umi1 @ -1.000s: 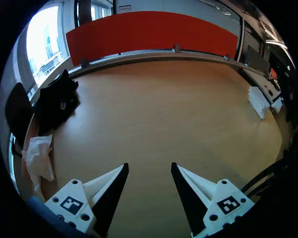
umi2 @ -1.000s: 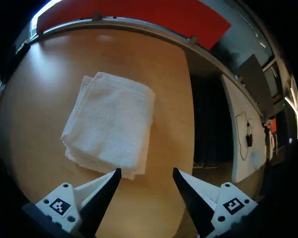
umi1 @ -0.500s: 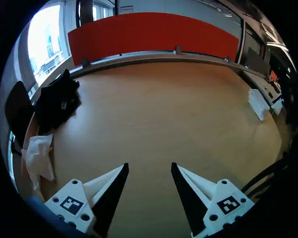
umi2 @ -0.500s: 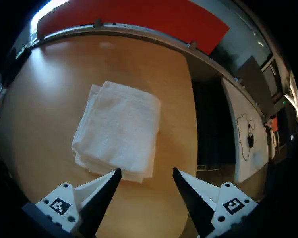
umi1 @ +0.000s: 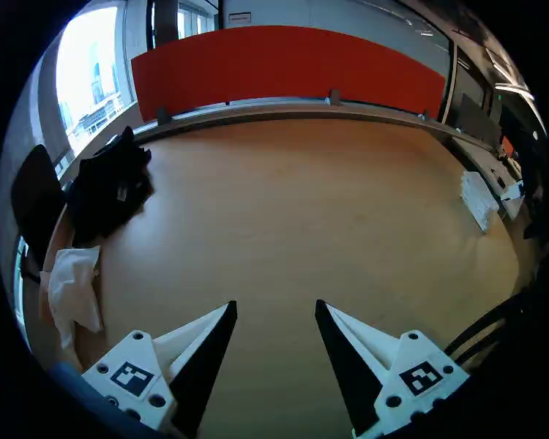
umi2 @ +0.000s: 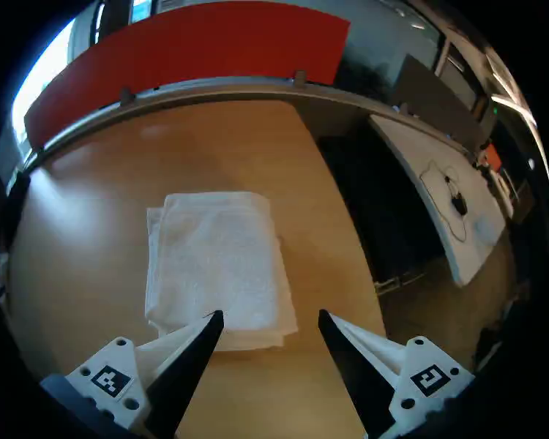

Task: Fold towel

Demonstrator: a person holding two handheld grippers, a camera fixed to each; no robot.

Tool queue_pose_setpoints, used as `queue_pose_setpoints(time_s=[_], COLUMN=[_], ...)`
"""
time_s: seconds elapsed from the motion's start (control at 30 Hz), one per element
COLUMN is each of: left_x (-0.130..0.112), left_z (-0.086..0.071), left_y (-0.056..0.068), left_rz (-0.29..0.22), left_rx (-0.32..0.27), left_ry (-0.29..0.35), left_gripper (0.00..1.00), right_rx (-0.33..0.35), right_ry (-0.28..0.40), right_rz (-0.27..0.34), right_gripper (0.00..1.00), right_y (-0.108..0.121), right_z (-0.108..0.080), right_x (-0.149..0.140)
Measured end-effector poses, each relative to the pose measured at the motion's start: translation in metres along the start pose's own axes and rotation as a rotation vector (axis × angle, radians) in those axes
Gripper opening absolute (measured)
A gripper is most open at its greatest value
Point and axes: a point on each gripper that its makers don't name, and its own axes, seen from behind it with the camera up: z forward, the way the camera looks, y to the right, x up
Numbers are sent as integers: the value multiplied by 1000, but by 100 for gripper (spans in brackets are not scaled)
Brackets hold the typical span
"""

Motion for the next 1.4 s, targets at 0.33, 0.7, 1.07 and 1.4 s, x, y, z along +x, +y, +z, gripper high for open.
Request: queue_pose_setpoints(time_s=[0.33, 0.7, 1.07, 1.4], left_x=[8, 22, 37, 46], left_z=[1, -3, -8, -8], left_y=[0, -9, -18, -20], left_rz=[7, -17, -47, -45], left_rx=[4, 23, 48, 57], left_ry=[11, 42, 85, 113], left_gripper=[79, 79, 79, 79], right_rx=[10, -24, -108, -105], right_ry=[21, 181, 489, 599], right_rz=[140, 157, 120, 80], right_gripper=[100, 100, 100, 100], right_y=[-2, -6, -10, -28], right_z=[-2, -14, -51, -72], right_x=[0, 26, 70, 83])
